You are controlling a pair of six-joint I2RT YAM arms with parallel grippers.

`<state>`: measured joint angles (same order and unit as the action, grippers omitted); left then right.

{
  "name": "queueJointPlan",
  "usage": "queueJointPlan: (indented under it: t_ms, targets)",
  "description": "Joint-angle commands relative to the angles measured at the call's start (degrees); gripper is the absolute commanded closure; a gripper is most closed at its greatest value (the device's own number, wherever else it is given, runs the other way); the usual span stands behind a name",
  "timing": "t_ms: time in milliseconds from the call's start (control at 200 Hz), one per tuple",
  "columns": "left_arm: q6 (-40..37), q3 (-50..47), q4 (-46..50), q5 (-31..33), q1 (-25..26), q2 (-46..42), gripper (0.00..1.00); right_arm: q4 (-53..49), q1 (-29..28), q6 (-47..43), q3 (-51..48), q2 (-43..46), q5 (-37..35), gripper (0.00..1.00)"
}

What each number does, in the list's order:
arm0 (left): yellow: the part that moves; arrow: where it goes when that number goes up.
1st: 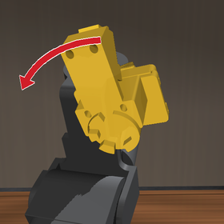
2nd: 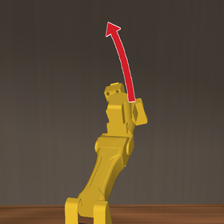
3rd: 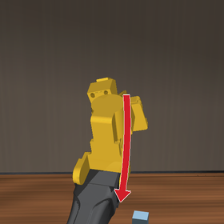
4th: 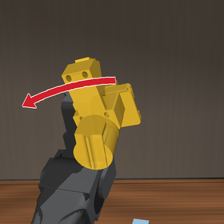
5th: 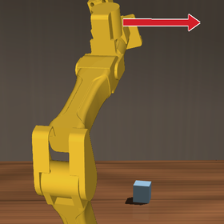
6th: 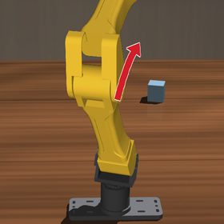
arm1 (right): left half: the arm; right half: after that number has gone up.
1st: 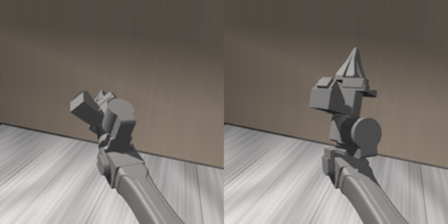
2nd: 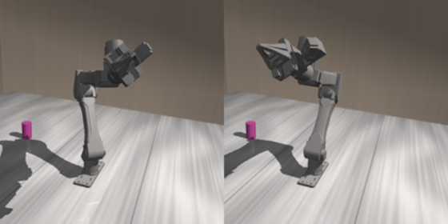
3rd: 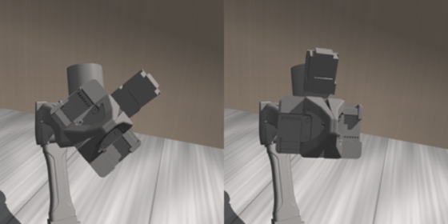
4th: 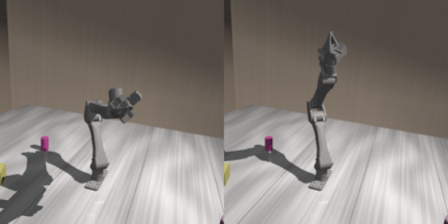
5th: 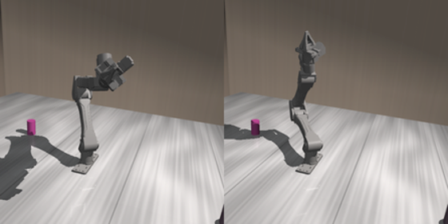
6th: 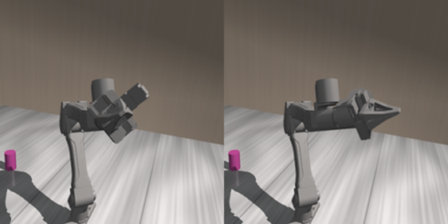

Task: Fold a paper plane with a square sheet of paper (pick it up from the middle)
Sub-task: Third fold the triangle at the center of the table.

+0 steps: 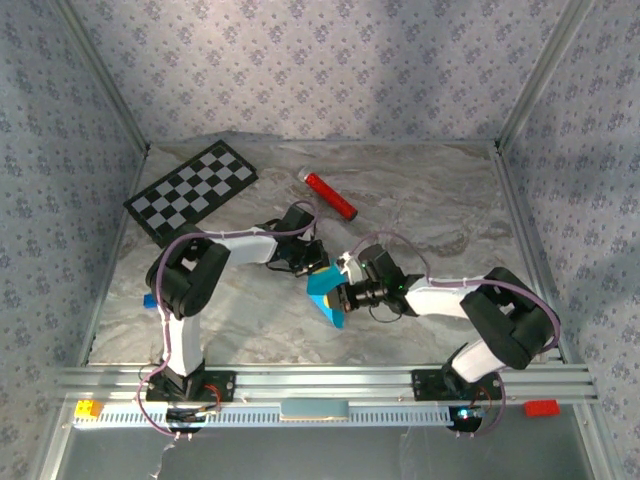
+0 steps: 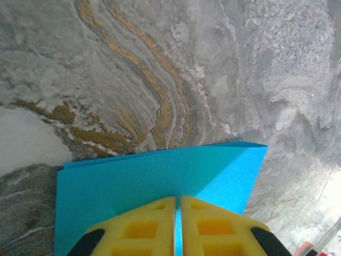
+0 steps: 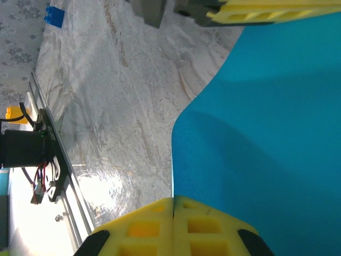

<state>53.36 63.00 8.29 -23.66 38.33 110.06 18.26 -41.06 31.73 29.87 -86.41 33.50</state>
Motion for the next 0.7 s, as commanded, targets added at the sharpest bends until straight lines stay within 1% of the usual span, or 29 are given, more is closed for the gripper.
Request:
queueJointPlan:
  t_ms: [0,225,695]
  targets:
    - [-1.55,1.07,3.57,1.16,0.45,1.64,0.89,-2.31,1.20,-1.22,1.99,-1.26,0.87,0.98]
    - [-1.30,1.12,3.92,1.59,0.57,1.47,0.90,-4.78,2.63,-2.81,3.15,-2.49,0.04,0.98]
    - [-0.81,1.15,4.01,1.69,0.69,1.03,0.90,-6.08,2.66,-3.28,4.30,-4.48,-2.72,0.97]
